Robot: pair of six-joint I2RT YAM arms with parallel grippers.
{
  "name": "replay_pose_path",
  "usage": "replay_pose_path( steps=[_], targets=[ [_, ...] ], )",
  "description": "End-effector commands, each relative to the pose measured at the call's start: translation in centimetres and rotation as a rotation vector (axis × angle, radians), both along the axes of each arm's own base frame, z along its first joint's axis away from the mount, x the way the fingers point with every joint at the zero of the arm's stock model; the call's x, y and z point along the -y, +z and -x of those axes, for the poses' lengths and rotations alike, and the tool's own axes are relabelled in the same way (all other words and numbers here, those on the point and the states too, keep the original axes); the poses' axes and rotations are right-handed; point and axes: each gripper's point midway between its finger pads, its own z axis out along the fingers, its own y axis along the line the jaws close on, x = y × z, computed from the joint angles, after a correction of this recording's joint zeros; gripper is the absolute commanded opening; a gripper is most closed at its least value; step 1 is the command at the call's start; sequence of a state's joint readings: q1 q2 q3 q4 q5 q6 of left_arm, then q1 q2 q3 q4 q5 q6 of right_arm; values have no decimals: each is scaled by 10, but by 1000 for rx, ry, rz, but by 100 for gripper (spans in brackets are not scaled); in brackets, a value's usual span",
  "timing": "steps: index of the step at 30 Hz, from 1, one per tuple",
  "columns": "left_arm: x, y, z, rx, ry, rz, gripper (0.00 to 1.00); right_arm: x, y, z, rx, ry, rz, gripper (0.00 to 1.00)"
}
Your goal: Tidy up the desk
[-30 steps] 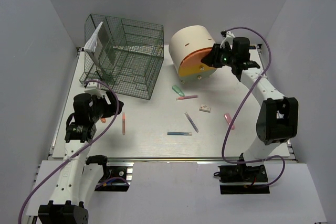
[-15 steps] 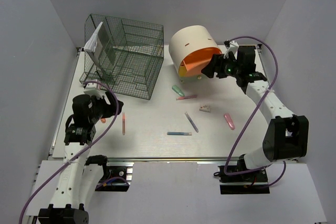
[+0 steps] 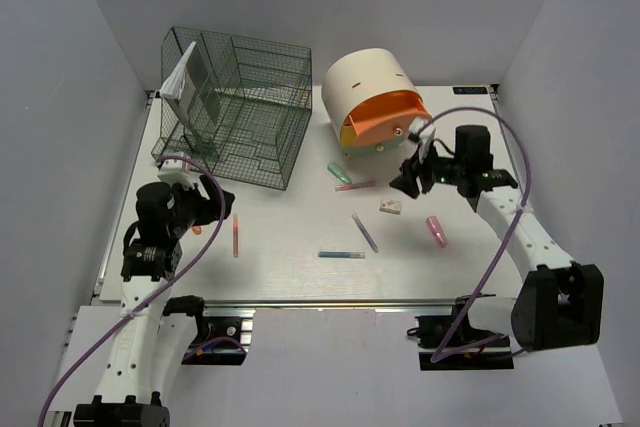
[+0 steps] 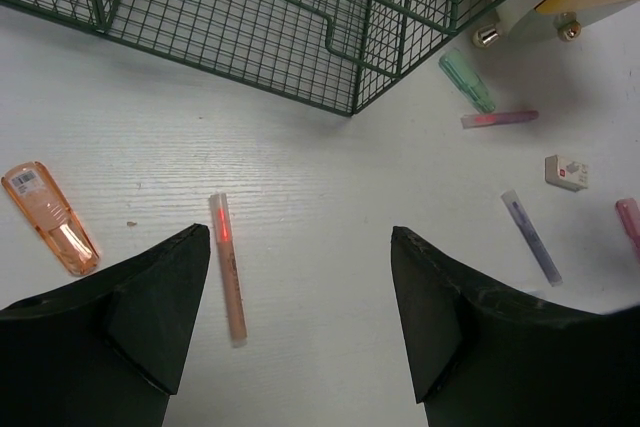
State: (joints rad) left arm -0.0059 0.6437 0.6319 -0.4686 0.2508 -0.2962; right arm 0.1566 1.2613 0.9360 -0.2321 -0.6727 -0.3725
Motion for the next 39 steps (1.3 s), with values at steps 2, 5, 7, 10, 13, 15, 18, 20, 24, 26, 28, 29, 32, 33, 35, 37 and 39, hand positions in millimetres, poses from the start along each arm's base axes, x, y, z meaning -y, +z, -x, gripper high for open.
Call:
replay_pose_path(
  steps=[2, 5, 7, 10, 13, 15, 18, 20, 24, 26, 28, 29, 32, 33, 35, 37, 39],
  targets=[
    [3, 8, 0, 42, -18, 8, 82, 0, -53, 66, 164, 412, 169, 53],
    [3, 9, 0, 48, -22, 7, 82, 9, -80, 70, 210, 455, 263, 51],
    [3, 9, 0, 49, -22, 7, 82, 13, -85, 59, 232, 438, 304, 65],
    [4, 10, 0, 54, -25, 8, 82, 16, -89, 41, 252, 396, 333, 76],
    [4, 9, 1, 53, -28, 8, 82, 18, -95, 24, 254, 370, 367, 85],
    [4, 9, 1, 53, -30, 8, 82, 18, -106, 19, 224, 363, 384, 89],
    [5, 11, 0, 57, -33, 10, 82, 19, -119, 10, 198, 357, 399, 89],
    [5, 10, 1, 56, -34, 10, 82, 16, -124, 6, 185, 359, 413, 89],
    [5, 10, 0, 58, -32, 8, 82, 14, -138, -5, 155, 337, 426, 89],
    [5, 10, 1, 55, -33, 8, 82, 13, -138, -11, 159, 328, 437, 89],
    [5, 10, 0, 56, -32, 8, 82, 13, -144, -15, 137, 318, 439, 89],
    [5, 9, 1, 53, -33, 8, 82, 13, -144, -18, 140, 313, 446, 89],
    [5, 9, 1, 53, -34, 9, 82, 12, -151, -23, 114, 308, 453, 88],
    [5, 9, 0, 55, -35, 9, 82, 11, -157, -23, 86, 320, 456, 86],
    [5, 8, 0, 50, -34, 9, 82, 11, -167, -22, 46, 341, 470, 79],
    [5, 9, 0, 51, -32, 8, 82, 11, -169, -19, 28, 361, 483, 71],
    [4, 9, 0, 53, -30, 7, 82, 13, -172, -15, 21, 370, 495, 66]
  ],
)
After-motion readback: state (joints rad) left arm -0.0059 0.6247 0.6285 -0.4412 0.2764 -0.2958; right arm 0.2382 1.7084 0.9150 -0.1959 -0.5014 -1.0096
